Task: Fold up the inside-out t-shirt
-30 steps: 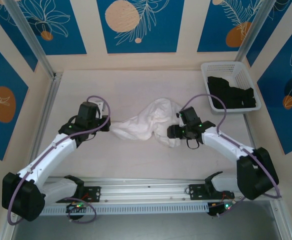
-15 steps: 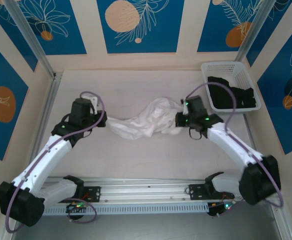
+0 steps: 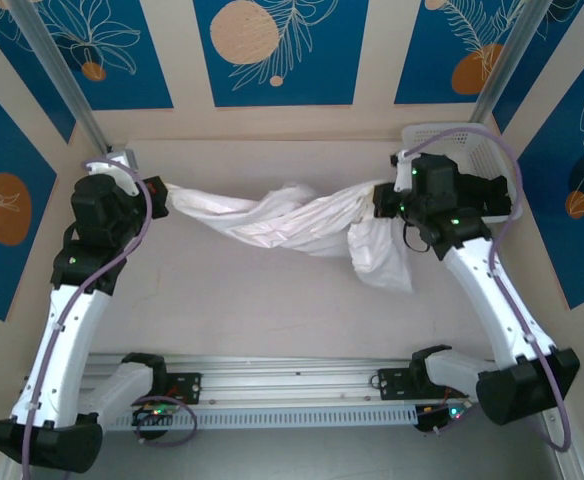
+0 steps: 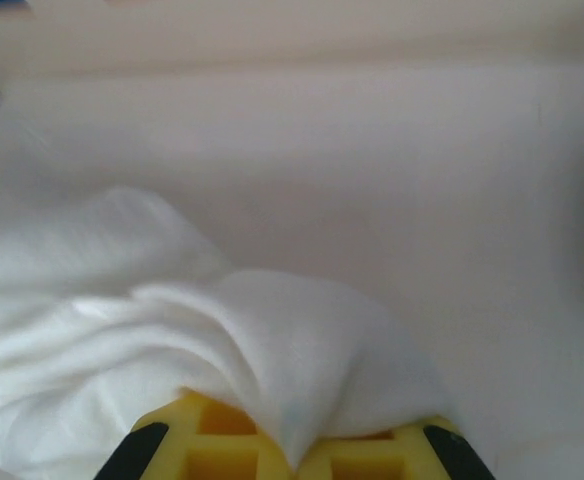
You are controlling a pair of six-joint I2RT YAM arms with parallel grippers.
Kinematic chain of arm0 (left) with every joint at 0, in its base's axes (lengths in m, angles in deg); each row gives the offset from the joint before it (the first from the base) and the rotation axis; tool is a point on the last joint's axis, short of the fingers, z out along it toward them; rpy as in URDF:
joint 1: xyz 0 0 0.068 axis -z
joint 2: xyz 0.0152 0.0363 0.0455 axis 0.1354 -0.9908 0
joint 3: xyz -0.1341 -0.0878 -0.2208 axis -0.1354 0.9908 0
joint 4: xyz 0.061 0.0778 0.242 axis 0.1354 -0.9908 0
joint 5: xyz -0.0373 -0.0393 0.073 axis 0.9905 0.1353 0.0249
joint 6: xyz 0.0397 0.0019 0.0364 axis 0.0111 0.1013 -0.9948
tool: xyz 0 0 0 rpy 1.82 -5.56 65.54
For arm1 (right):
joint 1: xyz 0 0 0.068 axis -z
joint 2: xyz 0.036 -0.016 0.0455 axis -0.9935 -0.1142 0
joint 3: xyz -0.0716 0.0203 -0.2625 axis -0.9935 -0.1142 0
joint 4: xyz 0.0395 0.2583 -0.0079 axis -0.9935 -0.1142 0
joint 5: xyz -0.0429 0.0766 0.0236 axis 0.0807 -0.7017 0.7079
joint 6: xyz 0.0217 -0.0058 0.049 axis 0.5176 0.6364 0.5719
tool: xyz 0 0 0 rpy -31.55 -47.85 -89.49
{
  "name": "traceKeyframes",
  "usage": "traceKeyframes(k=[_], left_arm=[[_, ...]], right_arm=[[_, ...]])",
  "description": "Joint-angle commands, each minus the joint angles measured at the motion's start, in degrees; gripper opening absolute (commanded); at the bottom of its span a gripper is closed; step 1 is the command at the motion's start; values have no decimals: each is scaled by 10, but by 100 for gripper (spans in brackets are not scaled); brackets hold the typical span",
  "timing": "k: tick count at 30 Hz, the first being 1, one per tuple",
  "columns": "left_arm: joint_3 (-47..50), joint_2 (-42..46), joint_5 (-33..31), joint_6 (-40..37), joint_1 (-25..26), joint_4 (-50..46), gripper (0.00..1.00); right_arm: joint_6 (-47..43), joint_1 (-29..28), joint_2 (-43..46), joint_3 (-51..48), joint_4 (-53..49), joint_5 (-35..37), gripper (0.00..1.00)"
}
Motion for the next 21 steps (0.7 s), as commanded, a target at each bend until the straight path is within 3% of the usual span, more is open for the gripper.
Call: traceKeyframes(k=[1, 5, 8, 11, 14, 21], left_arm=[[50, -20, 47, 22, -8, 14, 0], [135, -27, 91, 32, -6, 30, 0], [197, -12, 105, 36, -6, 30, 0], [259, 13, 112, 42, -6, 31, 0], [315, 29, 113, 52, -7, 43, 0], [368, 19, 133, 58, -6, 79, 0]], right_arm=[[40, 4, -23, -87, 22, 1, 6], [91, -32, -52, -187, 85, -11, 10], [93, -87, -71, -200, 99, 20, 22], [68, -150, -93, -158, 105, 83, 39], [36, -204, -137, -99, 127, 131, 50], [0, -241, -325, 88, 132, 158, 59]])
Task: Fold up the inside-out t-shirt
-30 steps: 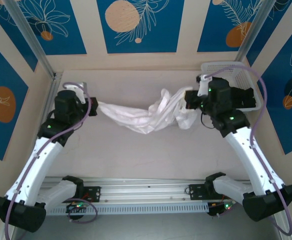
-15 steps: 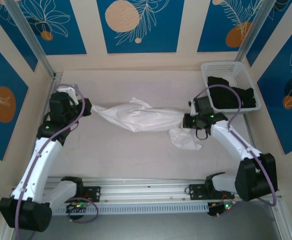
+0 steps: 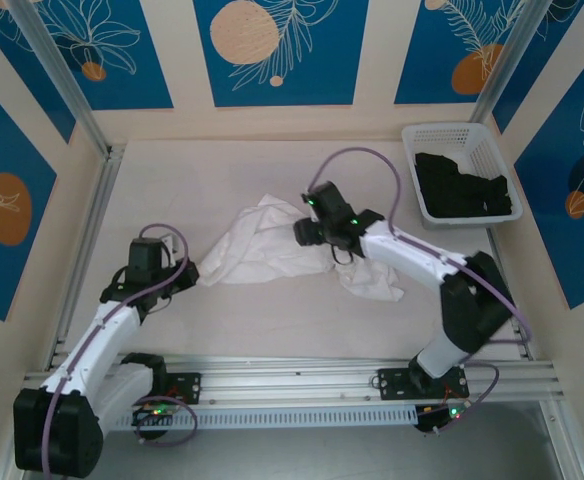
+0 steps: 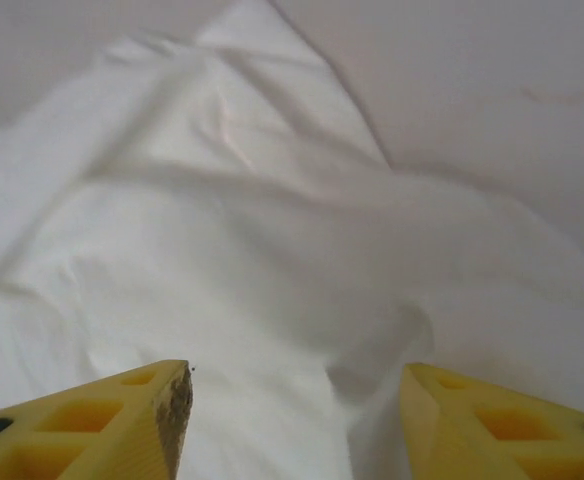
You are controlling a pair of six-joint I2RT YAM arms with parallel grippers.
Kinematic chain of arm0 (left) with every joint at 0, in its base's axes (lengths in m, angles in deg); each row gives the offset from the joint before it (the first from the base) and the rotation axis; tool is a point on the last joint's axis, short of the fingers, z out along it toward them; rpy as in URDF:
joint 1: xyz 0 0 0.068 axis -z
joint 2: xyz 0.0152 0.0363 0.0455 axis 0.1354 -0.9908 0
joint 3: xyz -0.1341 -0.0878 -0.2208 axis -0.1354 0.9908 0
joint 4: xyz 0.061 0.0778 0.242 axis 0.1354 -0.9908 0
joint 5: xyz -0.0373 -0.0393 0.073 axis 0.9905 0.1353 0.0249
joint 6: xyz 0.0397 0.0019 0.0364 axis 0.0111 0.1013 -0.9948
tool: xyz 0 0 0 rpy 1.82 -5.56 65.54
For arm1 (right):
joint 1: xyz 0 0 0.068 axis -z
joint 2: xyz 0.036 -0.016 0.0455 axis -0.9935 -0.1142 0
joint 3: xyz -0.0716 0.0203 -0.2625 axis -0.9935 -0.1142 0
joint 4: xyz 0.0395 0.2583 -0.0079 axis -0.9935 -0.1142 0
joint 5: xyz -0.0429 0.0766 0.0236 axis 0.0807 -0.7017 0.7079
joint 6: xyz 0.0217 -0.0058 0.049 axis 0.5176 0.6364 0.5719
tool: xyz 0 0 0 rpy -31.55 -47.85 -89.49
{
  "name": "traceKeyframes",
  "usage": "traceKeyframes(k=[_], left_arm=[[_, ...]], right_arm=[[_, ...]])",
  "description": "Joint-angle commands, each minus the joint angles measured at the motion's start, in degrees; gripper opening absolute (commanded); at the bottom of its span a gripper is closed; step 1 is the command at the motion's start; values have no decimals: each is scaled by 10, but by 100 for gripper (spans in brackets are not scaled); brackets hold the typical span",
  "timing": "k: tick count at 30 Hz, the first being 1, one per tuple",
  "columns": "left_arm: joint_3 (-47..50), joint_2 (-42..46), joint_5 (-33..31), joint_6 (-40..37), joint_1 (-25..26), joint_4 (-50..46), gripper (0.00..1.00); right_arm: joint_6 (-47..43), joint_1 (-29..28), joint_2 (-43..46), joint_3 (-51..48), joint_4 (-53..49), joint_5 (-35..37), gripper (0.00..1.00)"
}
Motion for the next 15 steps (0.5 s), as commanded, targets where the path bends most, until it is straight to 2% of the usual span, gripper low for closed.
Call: traceKeyframes(k=[1, 8, 15], left_arm=[[4, 0, 21, 2, -4, 32, 0], [-7, 12, 19, -17, -4, 13, 0], [-7, 16, 28, -20, -4, 14, 0]], right_arm=[[-22, 2, -86, 78, 6, 24, 59], [15, 47, -281, 294, -64, -40, 59], [44, 87, -394, 442, -157, -120, 48]])
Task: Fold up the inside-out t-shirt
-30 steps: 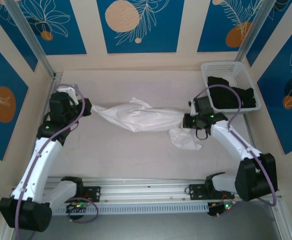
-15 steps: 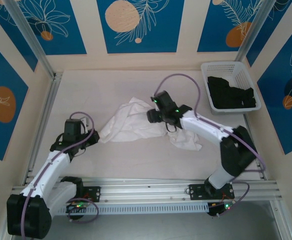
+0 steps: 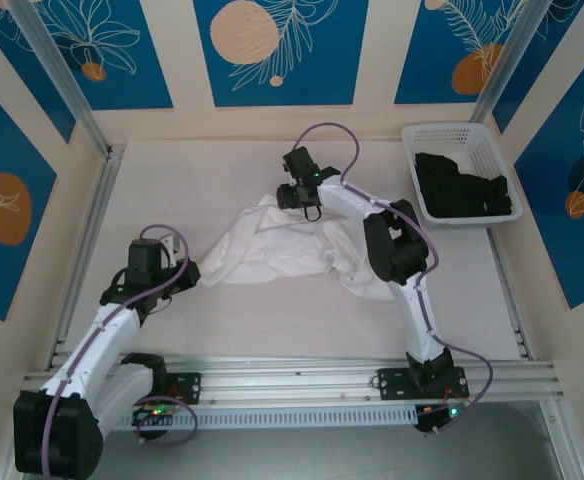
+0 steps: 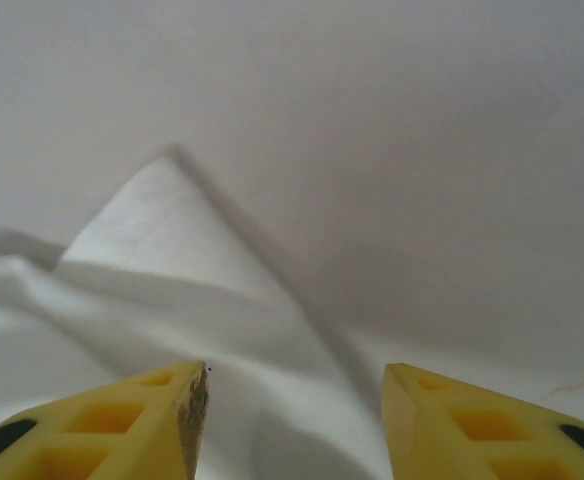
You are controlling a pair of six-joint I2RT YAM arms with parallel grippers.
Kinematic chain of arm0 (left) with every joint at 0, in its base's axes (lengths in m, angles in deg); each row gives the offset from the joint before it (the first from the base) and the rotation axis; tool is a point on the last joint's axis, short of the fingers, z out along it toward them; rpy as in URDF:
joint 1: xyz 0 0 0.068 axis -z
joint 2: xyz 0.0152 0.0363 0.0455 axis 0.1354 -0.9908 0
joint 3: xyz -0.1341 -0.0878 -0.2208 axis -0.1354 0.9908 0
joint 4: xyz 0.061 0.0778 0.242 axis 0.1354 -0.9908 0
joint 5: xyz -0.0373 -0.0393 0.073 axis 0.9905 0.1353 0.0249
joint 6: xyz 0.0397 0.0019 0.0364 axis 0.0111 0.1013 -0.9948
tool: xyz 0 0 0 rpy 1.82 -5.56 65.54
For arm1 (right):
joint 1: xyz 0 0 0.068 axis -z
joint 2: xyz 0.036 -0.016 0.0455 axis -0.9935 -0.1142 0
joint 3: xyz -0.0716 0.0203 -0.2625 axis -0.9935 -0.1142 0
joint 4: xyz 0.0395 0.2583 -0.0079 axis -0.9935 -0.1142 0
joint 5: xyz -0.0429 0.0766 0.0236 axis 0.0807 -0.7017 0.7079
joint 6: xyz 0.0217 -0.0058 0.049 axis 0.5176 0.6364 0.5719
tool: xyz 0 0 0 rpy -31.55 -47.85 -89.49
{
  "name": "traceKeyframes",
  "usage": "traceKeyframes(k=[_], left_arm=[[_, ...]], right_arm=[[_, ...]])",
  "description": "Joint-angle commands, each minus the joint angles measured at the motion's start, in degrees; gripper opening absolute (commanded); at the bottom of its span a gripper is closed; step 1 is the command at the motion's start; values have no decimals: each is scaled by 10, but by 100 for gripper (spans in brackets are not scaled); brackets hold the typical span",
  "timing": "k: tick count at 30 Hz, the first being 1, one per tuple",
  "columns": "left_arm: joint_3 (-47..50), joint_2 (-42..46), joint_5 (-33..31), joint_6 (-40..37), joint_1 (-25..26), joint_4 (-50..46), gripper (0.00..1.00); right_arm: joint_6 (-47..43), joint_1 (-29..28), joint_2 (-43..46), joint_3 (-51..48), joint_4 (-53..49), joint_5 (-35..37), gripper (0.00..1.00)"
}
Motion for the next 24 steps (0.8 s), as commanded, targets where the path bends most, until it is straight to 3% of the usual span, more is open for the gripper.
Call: traceKeyframes(k=[1, 10, 19, 24], left_arm=[[-10, 6, 16, -12, -5, 5, 0], [-3, -1, 22, -10, -4, 20, 0], [-3, 1, 20, -15, -4, 21, 0], [0, -2, 14, -19, -4, 25, 0]], right_arm=[[20, 13, -26, 64, -85, -62, 47], [1, 15, -126, 228, -207, -128, 45], [-5, 11, -196, 329, -282, -130, 45], [-12, 2, -212, 357, -300, -107, 38]])
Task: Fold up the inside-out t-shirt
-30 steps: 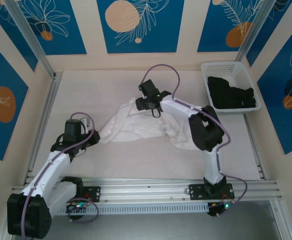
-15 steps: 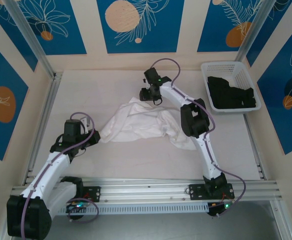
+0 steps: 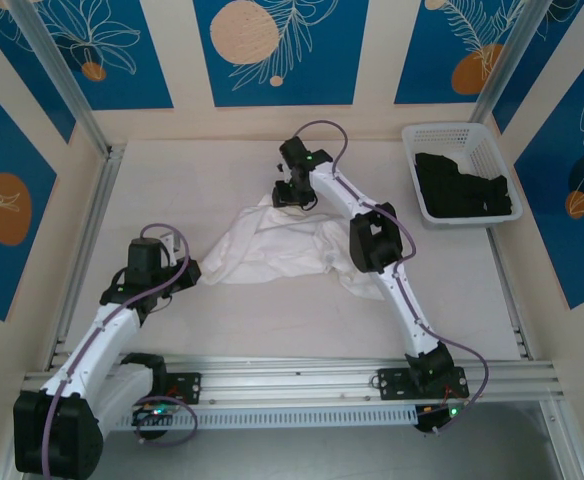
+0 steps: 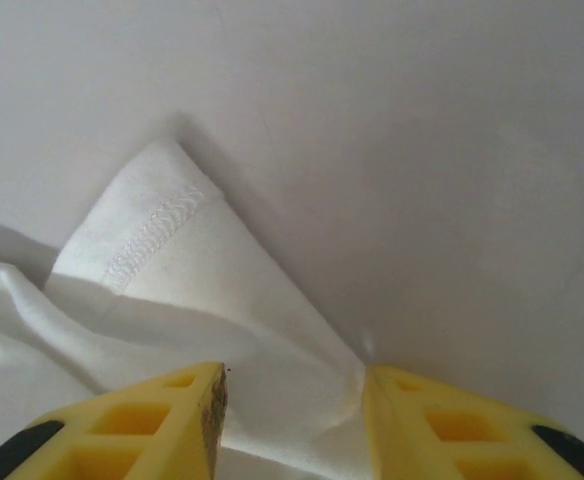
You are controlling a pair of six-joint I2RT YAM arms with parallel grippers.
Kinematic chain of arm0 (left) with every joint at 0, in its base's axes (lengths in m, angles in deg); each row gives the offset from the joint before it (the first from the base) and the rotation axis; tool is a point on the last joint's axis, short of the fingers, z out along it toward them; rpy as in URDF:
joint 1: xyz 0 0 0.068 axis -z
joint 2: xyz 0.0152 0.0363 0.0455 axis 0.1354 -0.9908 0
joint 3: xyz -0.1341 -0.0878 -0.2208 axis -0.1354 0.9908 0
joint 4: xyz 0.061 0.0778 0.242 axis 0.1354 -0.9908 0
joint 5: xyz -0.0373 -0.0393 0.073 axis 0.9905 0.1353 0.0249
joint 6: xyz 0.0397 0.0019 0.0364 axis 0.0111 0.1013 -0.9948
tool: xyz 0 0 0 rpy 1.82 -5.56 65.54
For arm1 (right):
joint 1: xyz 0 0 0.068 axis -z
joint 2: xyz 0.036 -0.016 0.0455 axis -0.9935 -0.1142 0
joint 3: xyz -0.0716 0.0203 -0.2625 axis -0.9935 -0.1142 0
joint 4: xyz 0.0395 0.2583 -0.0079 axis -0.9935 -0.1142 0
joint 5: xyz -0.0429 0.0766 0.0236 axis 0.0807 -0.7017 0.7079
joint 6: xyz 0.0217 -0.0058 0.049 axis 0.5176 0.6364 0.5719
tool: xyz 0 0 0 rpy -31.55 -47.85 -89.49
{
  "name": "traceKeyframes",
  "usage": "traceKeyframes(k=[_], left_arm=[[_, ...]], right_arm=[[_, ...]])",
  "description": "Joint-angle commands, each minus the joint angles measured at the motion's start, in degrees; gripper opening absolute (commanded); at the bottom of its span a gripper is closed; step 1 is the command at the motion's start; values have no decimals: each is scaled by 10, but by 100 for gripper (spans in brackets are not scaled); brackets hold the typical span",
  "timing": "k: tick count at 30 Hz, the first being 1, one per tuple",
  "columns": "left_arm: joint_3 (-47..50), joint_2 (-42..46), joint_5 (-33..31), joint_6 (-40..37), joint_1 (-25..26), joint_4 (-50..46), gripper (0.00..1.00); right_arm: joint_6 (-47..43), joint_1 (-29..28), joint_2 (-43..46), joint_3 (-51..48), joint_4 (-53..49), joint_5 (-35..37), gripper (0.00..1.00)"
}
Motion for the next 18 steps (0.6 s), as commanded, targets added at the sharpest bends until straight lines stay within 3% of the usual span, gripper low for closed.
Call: traceKeyframes(k=[1, 7, 10, 18], left_arm=[[-1, -4, 9, -14, -4, 13, 0], [-16, -2, 15, -14, -4, 3, 0], [-27, 6, 14, -13, -5, -6, 0], [-61, 4, 11, 6, -4, -11, 0]], right_arm=[[-8, -10, -18, 21, -41, 1, 34], [-11, -4, -11, 16, -30, -13, 0], [-15, 3, 22, -18, 4, -35, 0], [-9, 19, 216, -210, 185, -74, 0]])
